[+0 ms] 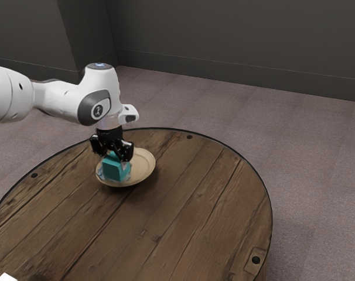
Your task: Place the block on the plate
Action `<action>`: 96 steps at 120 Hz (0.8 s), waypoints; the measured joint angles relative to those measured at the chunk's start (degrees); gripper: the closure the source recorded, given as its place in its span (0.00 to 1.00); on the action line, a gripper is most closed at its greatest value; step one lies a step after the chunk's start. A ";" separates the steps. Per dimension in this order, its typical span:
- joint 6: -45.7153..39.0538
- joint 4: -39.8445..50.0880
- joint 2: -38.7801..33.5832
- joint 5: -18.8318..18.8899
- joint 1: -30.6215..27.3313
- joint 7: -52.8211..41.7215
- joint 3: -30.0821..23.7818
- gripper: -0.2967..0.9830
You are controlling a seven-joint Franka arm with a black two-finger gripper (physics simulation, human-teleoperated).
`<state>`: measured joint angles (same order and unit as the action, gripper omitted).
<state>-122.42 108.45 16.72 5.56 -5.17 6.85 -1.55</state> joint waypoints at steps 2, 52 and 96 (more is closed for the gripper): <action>0.35 -0.87 0.61 0.15 -0.16 -0.29 -0.04 0.48; 4.88 -12.65 10.17 7.51 -12.22 -6.25 -11.76 0.48; 5.58 -14.62 13.49 9.10 -13.61 -10.00 -14.51 0.45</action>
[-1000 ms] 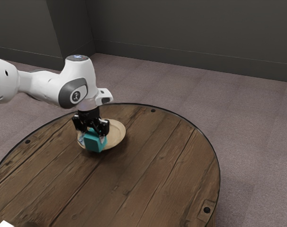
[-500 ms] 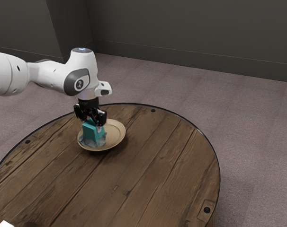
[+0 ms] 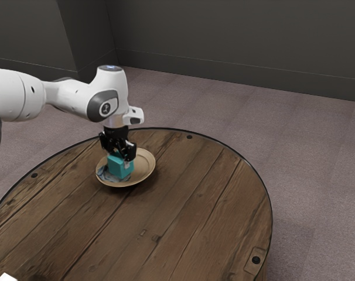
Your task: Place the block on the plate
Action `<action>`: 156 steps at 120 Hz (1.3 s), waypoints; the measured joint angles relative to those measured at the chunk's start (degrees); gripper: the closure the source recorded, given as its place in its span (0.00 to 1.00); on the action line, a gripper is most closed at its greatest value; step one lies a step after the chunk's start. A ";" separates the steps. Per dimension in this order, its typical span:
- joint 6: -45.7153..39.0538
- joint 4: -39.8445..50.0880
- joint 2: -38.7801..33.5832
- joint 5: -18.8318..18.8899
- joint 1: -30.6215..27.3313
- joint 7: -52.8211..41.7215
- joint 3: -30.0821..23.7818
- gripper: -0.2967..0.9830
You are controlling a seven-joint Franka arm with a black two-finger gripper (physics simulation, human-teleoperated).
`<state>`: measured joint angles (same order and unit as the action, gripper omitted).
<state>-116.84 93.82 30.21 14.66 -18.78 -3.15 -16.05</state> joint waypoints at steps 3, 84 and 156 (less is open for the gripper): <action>0.02 -0.01 0.03 0.13 -0.06 -0.21 -0.13 0.43; 3.51 0.07 -7.10 -0.33 0.65 -3.33 -1.43 0.24; 14.96 -5.52 -18.86 -6.58 5.99 -4.61 7.74 0.23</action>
<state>-101.89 88.31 11.35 8.08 -12.79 -7.76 -8.32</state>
